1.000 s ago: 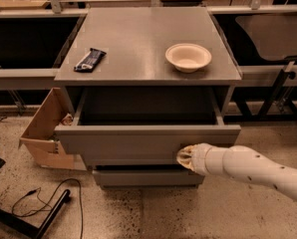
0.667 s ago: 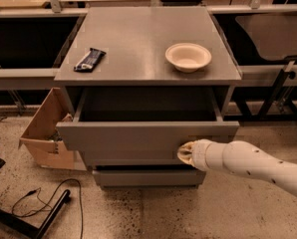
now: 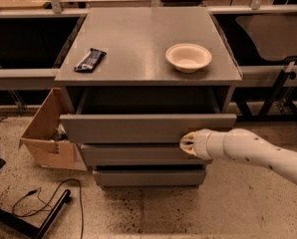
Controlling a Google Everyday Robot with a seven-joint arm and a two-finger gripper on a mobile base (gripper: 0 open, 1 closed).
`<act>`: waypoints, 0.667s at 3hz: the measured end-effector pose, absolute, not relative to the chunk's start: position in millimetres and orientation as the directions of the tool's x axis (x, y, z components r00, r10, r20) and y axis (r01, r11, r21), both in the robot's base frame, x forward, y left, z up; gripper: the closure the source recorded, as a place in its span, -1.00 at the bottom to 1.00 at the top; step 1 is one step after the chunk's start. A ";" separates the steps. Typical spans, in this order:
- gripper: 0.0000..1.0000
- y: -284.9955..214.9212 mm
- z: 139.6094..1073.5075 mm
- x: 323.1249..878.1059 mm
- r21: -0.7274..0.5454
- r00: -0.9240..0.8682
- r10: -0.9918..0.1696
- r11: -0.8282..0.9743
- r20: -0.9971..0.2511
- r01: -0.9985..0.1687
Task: Close top drawer
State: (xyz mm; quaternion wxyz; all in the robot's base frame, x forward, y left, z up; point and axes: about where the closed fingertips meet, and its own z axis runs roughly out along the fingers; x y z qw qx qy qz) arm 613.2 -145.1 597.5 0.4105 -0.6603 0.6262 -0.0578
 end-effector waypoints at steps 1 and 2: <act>1.00 -150.4 603.7 631.1 -0.628 0.221 -0.880 0.107 -0.421 -0.771; 1.00 -154.5 608.9 644.3 -0.639 0.227 -0.884 0.099 -0.409 -0.763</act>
Offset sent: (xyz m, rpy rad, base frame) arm 0.2556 -0.0714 0.0937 -0.1885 -0.2151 0.0190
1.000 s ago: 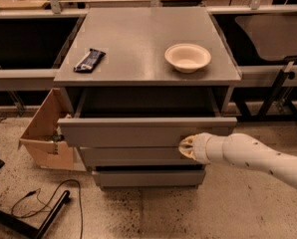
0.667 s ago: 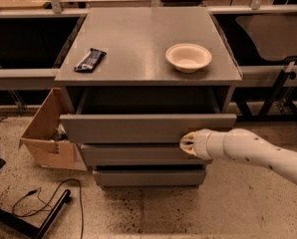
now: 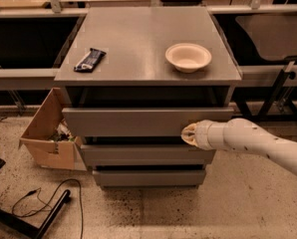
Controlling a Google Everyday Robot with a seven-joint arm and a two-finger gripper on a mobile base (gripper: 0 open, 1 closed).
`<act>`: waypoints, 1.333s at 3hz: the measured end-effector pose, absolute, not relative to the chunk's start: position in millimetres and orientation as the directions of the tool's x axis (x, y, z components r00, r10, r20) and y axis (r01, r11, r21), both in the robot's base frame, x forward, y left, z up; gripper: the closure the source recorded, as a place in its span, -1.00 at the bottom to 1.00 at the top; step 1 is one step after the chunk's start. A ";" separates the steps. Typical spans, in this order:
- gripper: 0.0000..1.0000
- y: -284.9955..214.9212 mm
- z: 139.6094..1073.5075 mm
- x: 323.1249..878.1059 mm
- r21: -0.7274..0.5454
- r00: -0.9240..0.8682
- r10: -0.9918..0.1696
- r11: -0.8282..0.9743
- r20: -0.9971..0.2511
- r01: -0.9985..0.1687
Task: Close top drawer
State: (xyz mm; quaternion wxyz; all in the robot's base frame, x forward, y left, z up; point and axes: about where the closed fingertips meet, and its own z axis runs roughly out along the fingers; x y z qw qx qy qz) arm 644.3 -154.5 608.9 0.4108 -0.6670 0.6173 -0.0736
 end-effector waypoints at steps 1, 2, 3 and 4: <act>0.63 -154.5 608.9 644.3 -0.639 0.227 -0.884 0.099 -0.409 -0.763; 0.17 -154.5 608.9 644.3 -0.639 0.227 -0.884 0.099 -0.409 -0.763; -0.30 -154.4 608.8 644.3 -0.639 0.227 -0.884 0.099 -0.409 -0.763; -0.77 -154.4 608.8 644.3 -0.639 0.227 -0.884 0.099 -0.409 -0.763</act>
Offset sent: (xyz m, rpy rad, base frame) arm 0.0000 0.0000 0.0000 0.0000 0.0000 0.0000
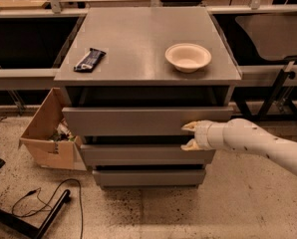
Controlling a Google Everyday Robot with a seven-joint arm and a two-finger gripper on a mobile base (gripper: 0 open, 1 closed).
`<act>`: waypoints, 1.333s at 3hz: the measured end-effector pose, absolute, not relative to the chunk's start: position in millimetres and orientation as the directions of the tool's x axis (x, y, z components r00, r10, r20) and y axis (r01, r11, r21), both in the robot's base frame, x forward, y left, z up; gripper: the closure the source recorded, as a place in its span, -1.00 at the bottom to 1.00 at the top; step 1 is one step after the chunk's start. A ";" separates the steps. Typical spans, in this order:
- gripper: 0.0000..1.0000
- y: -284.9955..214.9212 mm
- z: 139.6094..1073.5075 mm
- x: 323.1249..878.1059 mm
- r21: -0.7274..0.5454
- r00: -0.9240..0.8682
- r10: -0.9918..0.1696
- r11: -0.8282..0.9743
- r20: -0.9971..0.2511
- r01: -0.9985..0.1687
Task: Close top drawer
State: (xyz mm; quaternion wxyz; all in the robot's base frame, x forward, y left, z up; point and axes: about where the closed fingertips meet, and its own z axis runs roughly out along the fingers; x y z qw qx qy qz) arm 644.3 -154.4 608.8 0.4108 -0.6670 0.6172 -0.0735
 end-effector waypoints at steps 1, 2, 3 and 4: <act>-1.00 -154.3 608.8 644.2 -0.639 0.227 -0.884 0.099 -0.409 -0.763; -1.00 -154.4 608.8 644.0 -0.639 0.227 -0.884 0.099 -0.409 -0.763; -0.62 -155.0 608.8 637.5 -0.639 0.227 -0.884 0.099 -0.409 -0.763; -0.16 -160.4 624.8 594.2 -0.624 0.239 -0.898 0.049 -0.369 -0.780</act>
Offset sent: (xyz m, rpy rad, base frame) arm 0.0000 0.0000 0.0000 0.0000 0.0000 0.0000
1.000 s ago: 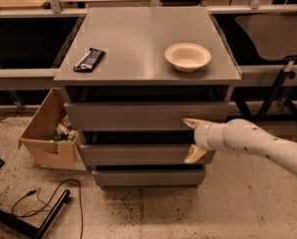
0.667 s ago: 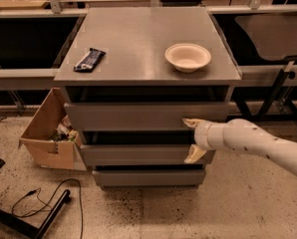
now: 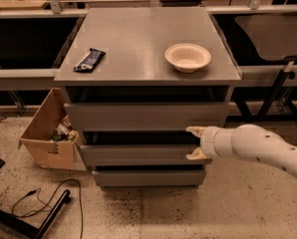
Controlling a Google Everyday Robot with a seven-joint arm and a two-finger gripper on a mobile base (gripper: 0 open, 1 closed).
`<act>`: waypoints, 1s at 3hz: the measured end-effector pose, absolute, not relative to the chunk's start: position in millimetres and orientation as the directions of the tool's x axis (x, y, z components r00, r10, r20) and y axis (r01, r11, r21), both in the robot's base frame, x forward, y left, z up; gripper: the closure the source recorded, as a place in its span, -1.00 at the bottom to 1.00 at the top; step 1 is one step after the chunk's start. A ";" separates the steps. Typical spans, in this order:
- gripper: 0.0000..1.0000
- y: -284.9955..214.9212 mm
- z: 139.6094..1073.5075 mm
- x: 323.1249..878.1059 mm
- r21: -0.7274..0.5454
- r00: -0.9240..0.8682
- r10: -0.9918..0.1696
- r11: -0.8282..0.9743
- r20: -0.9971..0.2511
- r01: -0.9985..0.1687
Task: Close top drawer
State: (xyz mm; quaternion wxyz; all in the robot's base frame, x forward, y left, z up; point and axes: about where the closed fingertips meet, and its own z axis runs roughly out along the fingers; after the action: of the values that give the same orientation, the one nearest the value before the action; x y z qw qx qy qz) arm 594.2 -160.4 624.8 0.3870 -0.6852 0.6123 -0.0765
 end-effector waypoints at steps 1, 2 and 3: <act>0.31 -164.7 638.7 519.7 -0.520 0.214 -0.926 -0.022 -0.312 -0.854; 0.87 -177.9 726.0 483.3 -0.448 0.103 -0.968 0.010 -0.227 -0.894; 0.60 -183.9 823.3 481.3 -0.507 0.054 -0.995 -0.006 -0.080 -0.862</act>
Offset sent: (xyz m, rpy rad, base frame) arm -0.2207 -0.0342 0.2857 -0.4433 0.4138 -0.0669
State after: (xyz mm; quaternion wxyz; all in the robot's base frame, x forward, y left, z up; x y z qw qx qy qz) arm 481.3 -183.9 823.3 0.2176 -0.6926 0.6704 -0.1531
